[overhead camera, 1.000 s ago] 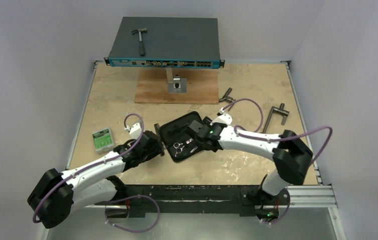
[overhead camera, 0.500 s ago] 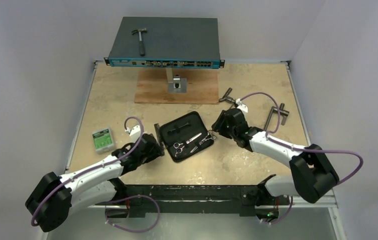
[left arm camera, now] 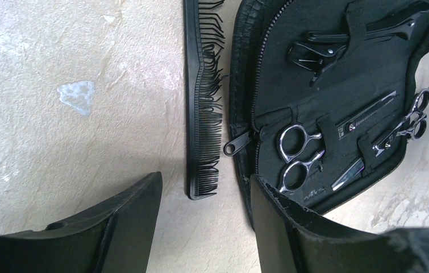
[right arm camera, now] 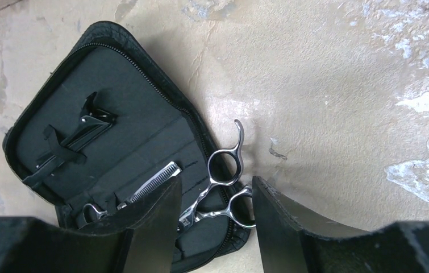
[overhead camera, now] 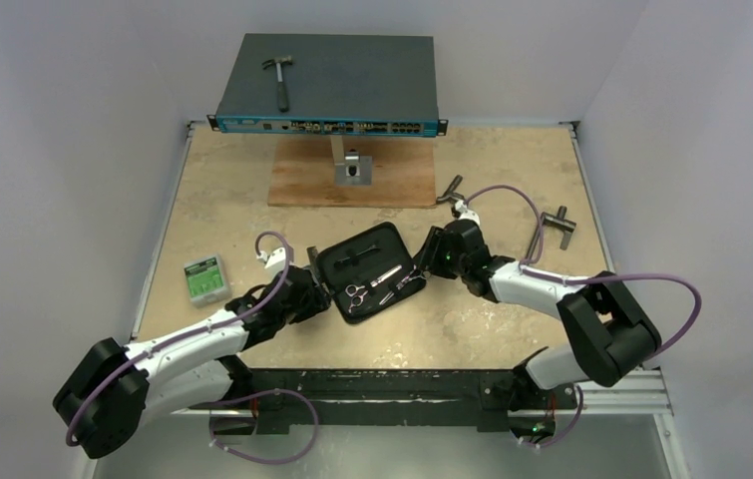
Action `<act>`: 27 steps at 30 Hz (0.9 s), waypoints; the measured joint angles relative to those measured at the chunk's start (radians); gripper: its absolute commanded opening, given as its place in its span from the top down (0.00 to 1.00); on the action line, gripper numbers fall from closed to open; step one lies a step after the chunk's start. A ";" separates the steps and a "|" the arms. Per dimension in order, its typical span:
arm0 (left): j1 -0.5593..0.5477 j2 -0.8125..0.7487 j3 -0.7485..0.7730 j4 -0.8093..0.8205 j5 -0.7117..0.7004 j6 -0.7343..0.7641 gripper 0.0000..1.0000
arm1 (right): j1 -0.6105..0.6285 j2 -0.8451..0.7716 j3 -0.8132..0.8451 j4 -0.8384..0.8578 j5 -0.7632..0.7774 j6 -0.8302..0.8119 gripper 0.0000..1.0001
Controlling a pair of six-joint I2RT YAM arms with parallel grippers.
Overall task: Sort the hair-cutting tools
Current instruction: Place the scissors in the hairdressing tool bag.
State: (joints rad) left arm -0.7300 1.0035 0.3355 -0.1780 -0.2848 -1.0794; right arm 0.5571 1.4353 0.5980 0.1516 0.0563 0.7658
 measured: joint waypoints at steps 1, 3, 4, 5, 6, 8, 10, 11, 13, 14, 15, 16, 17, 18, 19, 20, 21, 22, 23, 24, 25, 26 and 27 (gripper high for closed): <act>0.000 0.004 0.000 0.006 0.001 0.000 0.42 | 0.000 0.000 -0.002 0.000 0.000 -0.004 0.52; 0.000 0.010 0.000 0.016 0.002 0.000 0.42 | -0.002 0.000 -0.008 0.005 -0.001 -0.011 0.54; 0.000 0.014 0.001 0.021 0.002 0.000 0.42 | -0.002 0.001 -0.014 0.008 -0.002 -0.015 0.55; 0.000 0.021 0.001 0.029 0.002 0.001 0.42 | -0.002 0.002 -0.019 0.011 -0.004 -0.016 0.56; 0.000 0.026 0.002 0.035 0.002 0.001 0.42 | -0.001 0.006 -0.025 0.016 -0.007 -0.019 0.57; 0.000 0.037 0.006 0.043 0.002 0.001 0.42 | -0.002 0.014 -0.038 0.031 -0.016 -0.024 0.58; 0.000 0.046 0.010 0.049 0.003 0.001 0.42 | -0.003 0.018 -0.050 0.043 -0.022 -0.026 0.60; 0.000 0.049 0.011 0.051 0.003 0.002 0.42 | -0.003 0.018 -0.058 0.047 -0.023 -0.026 0.62; 0.000 0.053 0.013 0.053 0.004 0.002 0.42 | -0.003 0.017 -0.068 0.060 -0.026 -0.026 0.65; 0.000 0.053 0.013 0.054 0.004 0.002 0.42 | -0.003 0.017 -0.072 0.068 -0.026 -0.025 0.68; 0.000 0.054 0.013 0.055 0.005 0.002 0.42 | -0.003 0.017 -0.077 0.076 -0.027 -0.024 0.70; 0.000 0.055 0.014 0.055 0.005 0.002 0.43 | -0.003 0.017 -0.082 0.082 -0.031 -0.022 0.72; 0.000 0.056 0.014 0.056 0.005 0.002 0.43 | -0.003 0.017 -0.085 0.085 -0.036 -0.021 0.75; 0.000 0.058 0.014 0.058 0.005 0.002 0.43 | -0.003 0.016 -0.090 0.091 -0.044 -0.019 0.77; 0.000 0.059 0.014 0.059 0.005 0.002 0.43 | -0.003 0.015 -0.095 0.096 -0.051 -0.016 0.79; 0.000 0.060 0.014 0.060 0.005 0.002 0.43 | -0.003 0.014 -0.099 0.100 -0.056 -0.014 0.81; 0.000 0.060 0.014 0.061 0.005 0.002 0.43 | -0.003 0.011 -0.103 0.103 -0.063 -0.010 0.83; 0.000 0.061 0.014 0.063 0.006 0.002 0.43 | -0.003 0.008 -0.106 0.106 -0.070 -0.007 0.84; 0.000 0.062 0.014 0.064 0.006 0.002 0.43 | -0.003 0.003 -0.109 0.109 -0.076 -0.006 0.86; 0.000 0.064 0.014 0.066 0.006 0.002 0.43 | -0.003 -0.001 -0.112 0.111 -0.080 -0.003 0.89; 0.000 0.064 0.014 0.068 0.006 0.002 0.43 | -0.003 -0.003 -0.114 0.112 -0.085 0.000 0.92; 0.000 0.066 0.014 0.070 0.006 0.002 0.43 | -0.003 -0.005 -0.117 0.112 -0.091 0.002 0.98; 0.000 0.066 0.014 0.072 0.007 0.002 0.43 | -0.003 -0.007 -0.120 0.113 -0.098 0.004 1.00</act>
State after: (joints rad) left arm -0.7300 1.0698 0.3500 -0.1059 -0.2775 -1.0775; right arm 0.5541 1.4281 0.4778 0.2642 -0.0414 0.7700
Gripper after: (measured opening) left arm 0.574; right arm 0.099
